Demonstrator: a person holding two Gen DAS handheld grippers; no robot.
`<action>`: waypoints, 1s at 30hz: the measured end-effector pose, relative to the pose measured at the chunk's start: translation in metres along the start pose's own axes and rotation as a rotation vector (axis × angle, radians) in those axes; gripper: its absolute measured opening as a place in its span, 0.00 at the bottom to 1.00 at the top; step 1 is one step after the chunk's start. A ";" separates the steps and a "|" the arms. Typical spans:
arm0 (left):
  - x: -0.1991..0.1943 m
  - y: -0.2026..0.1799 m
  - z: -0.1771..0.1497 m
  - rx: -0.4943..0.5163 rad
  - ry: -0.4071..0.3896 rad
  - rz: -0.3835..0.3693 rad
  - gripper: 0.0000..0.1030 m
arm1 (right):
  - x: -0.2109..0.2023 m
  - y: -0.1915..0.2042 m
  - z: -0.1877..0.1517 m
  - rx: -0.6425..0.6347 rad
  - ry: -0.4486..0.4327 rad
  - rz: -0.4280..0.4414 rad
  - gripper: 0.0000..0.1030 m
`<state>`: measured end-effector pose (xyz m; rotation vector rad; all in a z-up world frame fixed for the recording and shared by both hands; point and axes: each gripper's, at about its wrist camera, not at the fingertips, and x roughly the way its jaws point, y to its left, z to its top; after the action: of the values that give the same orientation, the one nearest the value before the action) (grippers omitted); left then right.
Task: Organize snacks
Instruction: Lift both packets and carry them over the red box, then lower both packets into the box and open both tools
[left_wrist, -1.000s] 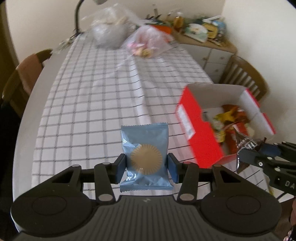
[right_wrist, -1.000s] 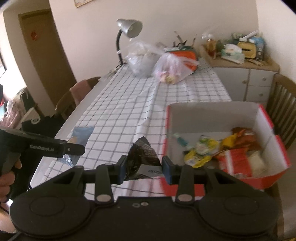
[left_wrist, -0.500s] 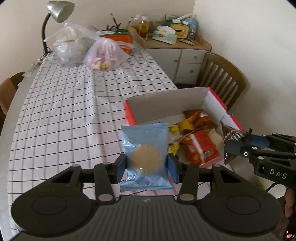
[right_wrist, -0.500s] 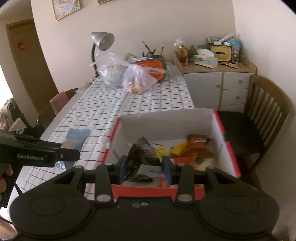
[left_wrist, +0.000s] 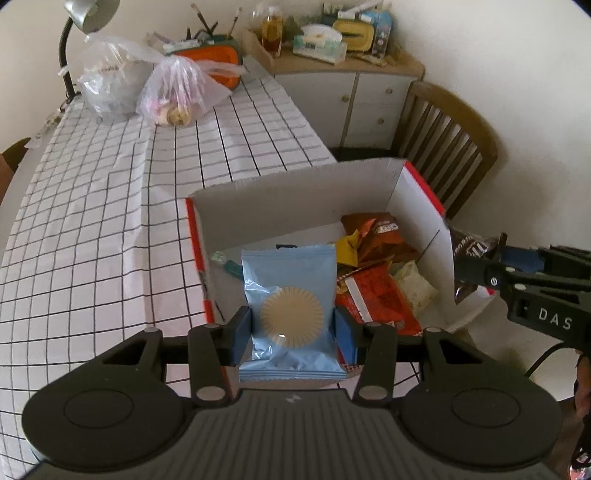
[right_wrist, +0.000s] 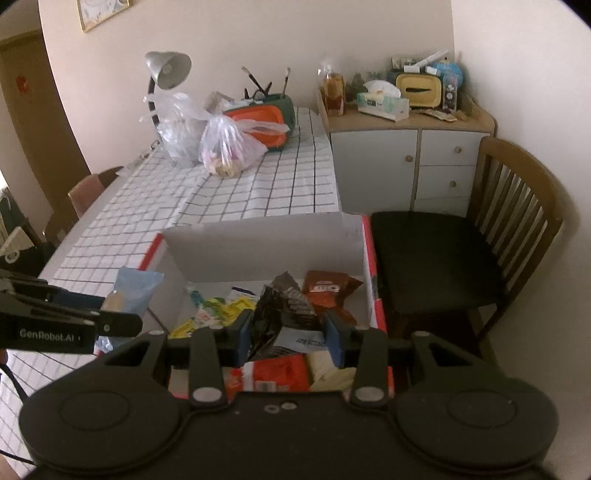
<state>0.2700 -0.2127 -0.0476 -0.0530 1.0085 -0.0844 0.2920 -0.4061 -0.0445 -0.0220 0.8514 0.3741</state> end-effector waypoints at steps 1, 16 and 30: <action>0.005 -0.002 0.002 0.000 0.010 0.004 0.46 | 0.006 -0.002 0.002 -0.002 0.011 0.000 0.38; 0.072 -0.003 0.020 -0.039 0.155 0.063 0.46 | 0.078 -0.002 0.015 -0.061 0.154 0.030 0.29; 0.096 -0.007 0.011 -0.029 0.196 0.072 0.47 | 0.073 -0.008 -0.001 -0.050 0.184 0.096 0.43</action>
<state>0.3296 -0.2287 -0.1220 -0.0352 1.2066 -0.0095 0.3376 -0.3910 -0.1004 -0.0625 1.0274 0.4887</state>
